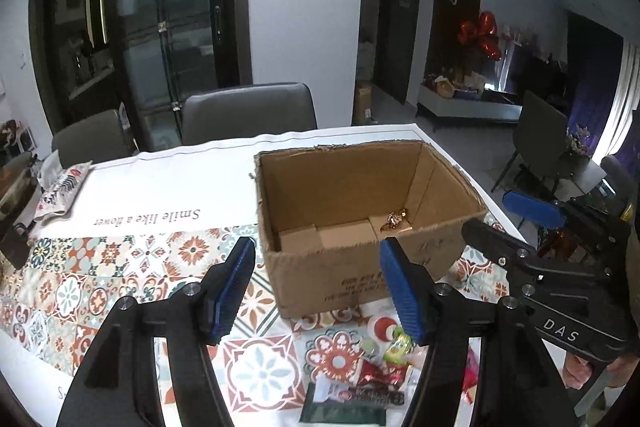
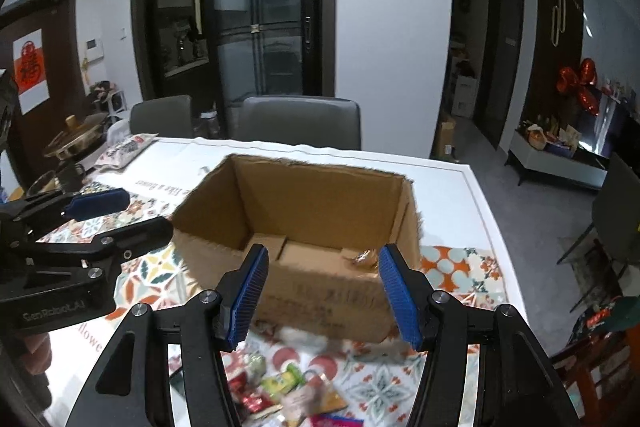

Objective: Organize snacks
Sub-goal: 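Grasp the white stick snack with the left tool while the right tool grasps the red bread bag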

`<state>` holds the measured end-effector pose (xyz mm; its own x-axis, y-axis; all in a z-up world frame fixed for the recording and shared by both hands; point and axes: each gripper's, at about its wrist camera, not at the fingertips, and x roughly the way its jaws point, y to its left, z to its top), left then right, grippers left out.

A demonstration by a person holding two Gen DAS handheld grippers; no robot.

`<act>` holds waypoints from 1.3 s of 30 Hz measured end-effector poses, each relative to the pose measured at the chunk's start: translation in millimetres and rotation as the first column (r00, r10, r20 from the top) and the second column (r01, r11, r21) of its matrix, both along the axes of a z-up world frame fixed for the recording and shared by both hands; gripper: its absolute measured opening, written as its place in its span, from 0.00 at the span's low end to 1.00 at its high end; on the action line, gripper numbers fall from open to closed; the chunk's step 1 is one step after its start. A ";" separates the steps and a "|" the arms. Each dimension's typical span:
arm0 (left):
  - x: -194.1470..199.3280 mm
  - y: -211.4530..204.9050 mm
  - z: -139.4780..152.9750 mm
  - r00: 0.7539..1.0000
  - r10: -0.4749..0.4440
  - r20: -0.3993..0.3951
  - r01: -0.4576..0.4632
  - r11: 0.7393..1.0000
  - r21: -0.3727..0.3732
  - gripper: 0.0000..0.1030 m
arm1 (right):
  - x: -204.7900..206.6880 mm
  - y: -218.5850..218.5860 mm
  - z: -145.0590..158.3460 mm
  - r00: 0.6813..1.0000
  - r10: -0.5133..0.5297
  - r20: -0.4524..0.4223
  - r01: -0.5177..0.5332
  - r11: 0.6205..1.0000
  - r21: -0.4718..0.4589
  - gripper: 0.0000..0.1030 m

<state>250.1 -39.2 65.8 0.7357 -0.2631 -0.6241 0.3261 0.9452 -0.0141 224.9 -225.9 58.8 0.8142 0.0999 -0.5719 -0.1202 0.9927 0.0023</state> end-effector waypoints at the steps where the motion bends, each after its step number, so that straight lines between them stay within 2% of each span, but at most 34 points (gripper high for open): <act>1: -3.7 1.9 -0.3 1.000 -0.002 0.007 0.002 1.000 0.004 0.63 | -3.4 2.4 -0.8 1.000 0.005 -0.002 -0.005 1.000 0.002 0.57; 8: -40.6 16.2 -10.0 0.999 0.012 0.049 -0.013 1.000 0.026 0.64 | -29.7 18.8 -12.3 0.999 0.053 -0.009 -0.053 0.998 0.032 0.57; 14: -60.6 19.7 -25.6 0.999 0.009 0.036 -0.010 1.000 0.022 0.64 | -47.9 20.4 -28.6 0.998 0.049 -0.028 -0.048 0.998 0.050 0.57; 25: -85.2 9.2 -64.0 0.998 0.006 -0.065 -0.008 1.000 -0.023 0.64 | -78.9 8.9 -57.3 0.999 -0.007 -0.054 0.008 1.000 0.029 0.57; 28: -90.0 7.0 -77.1 0.996 0.006 -0.085 -0.008 1.000 -0.014 0.64 | -87.6 2.8 -66.3 0.997 -0.040 -0.061 0.042 0.999 0.027 0.57; 32: -93.5 2.9 -93.7 0.992 0.003 -0.123 -0.004 1.000 -0.005 0.64 | -94.8 -3.2 -79.3 0.995 -0.055 -0.089 0.058 0.998 0.024 0.57; 39: -86.6 -5.2 -112.8 0.984 0.013 -0.177 -0.017 1.000 -0.023 0.63 | -99.4 -17.1 -106.2 0.980 -0.111 -0.163 0.125 0.989 0.075 0.57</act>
